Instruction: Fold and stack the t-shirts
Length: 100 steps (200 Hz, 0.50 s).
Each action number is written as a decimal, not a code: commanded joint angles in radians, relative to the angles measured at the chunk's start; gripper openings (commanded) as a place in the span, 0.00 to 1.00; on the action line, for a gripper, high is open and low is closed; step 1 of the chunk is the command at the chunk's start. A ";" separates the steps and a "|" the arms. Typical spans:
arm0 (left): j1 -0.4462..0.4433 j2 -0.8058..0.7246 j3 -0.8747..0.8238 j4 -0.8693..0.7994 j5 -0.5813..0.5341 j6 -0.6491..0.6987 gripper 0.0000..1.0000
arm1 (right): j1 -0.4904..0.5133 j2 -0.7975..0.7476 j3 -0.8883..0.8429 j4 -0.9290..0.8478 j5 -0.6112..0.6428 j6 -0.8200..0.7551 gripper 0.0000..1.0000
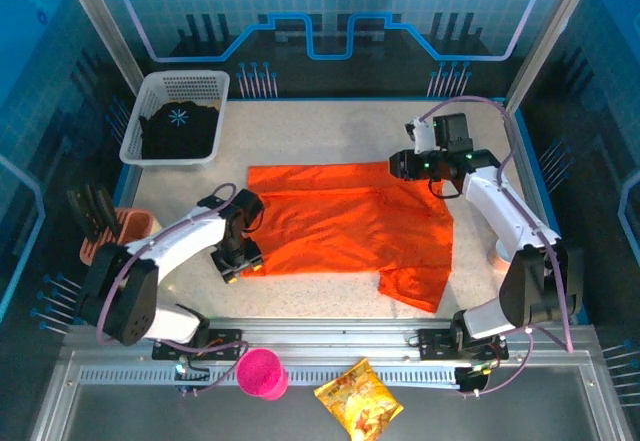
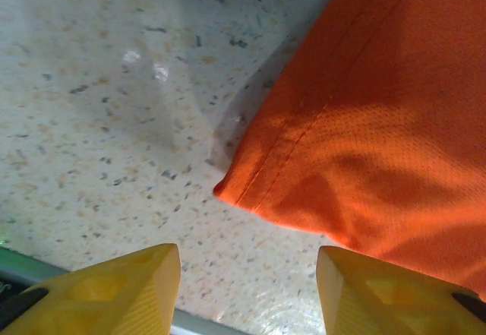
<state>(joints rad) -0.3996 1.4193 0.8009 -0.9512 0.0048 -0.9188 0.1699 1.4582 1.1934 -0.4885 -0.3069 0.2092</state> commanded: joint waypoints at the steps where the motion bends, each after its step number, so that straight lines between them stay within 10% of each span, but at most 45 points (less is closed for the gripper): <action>1: -0.014 0.039 0.007 0.032 -0.028 -0.049 0.51 | -0.027 -0.036 -0.027 0.026 -0.037 0.004 0.30; 100: -0.018 0.204 0.053 0.103 -0.073 -0.031 0.48 | -0.055 -0.044 -0.050 0.059 -0.083 0.018 0.29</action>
<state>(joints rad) -0.4110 1.5829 0.8349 -0.8650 -0.0364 -0.9440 0.1341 1.4342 1.1572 -0.4461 -0.3538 0.2173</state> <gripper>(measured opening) 0.492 0.297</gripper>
